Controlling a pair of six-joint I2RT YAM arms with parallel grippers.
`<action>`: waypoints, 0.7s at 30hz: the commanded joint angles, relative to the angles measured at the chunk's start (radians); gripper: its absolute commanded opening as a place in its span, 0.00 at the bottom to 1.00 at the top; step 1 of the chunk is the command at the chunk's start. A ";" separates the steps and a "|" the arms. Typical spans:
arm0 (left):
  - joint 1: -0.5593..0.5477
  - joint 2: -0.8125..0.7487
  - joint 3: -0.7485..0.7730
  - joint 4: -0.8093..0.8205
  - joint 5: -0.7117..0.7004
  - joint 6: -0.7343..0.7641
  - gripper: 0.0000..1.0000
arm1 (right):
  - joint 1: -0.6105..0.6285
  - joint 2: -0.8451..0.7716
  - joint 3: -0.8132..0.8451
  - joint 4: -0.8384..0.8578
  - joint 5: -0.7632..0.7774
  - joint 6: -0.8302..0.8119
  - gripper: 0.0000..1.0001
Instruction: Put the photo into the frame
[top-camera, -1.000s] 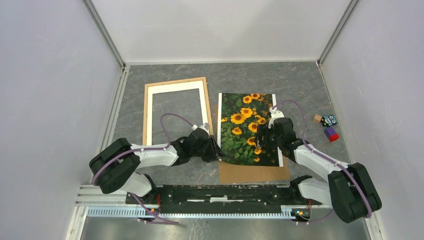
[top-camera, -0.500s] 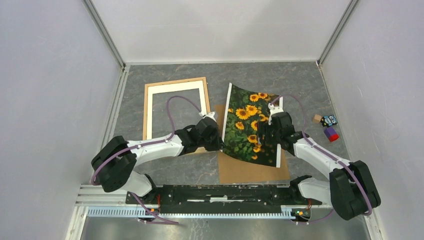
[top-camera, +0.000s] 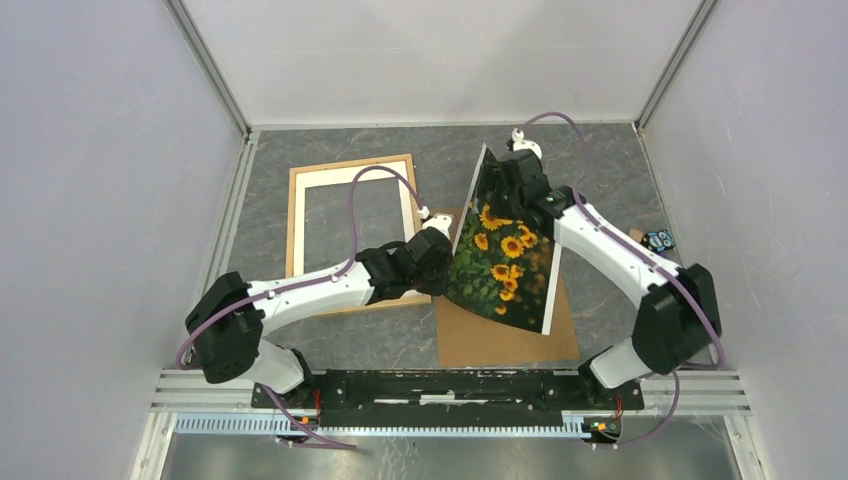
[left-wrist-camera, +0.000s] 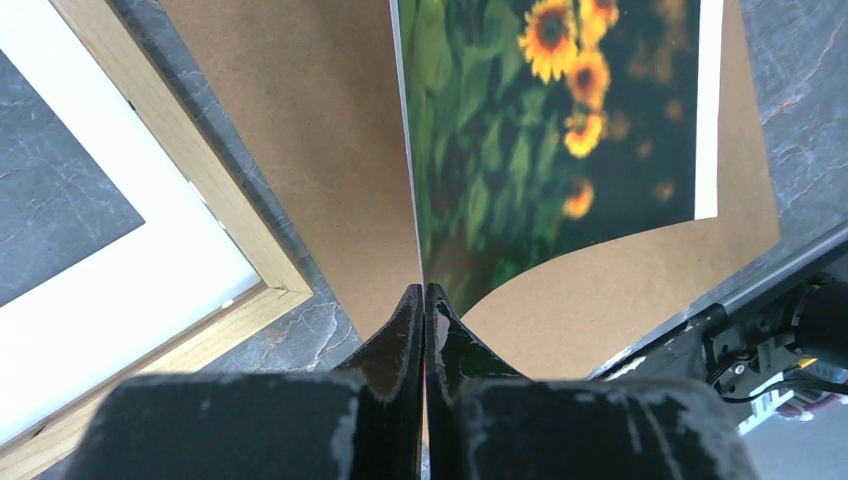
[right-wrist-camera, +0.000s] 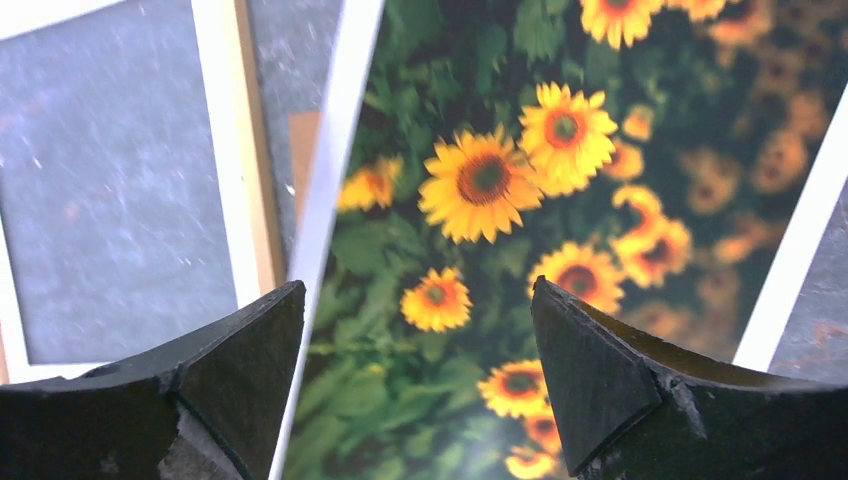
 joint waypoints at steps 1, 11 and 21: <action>-0.020 0.003 0.040 -0.029 -0.060 0.075 0.02 | 0.047 0.117 0.206 -0.167 0.144 0.147 0.88; -0.040 -0.006 0.055 -0.032 -0.080 0.093 0.02 | 0.137 0.361 0.462 -0.329 0.270 0.226 0.79; -0.051 -0.006 0.055 -0.030 -0.084 0.095 0.02 | 0.174 0.389 0.419 -0.344 0.350 0.285 0.58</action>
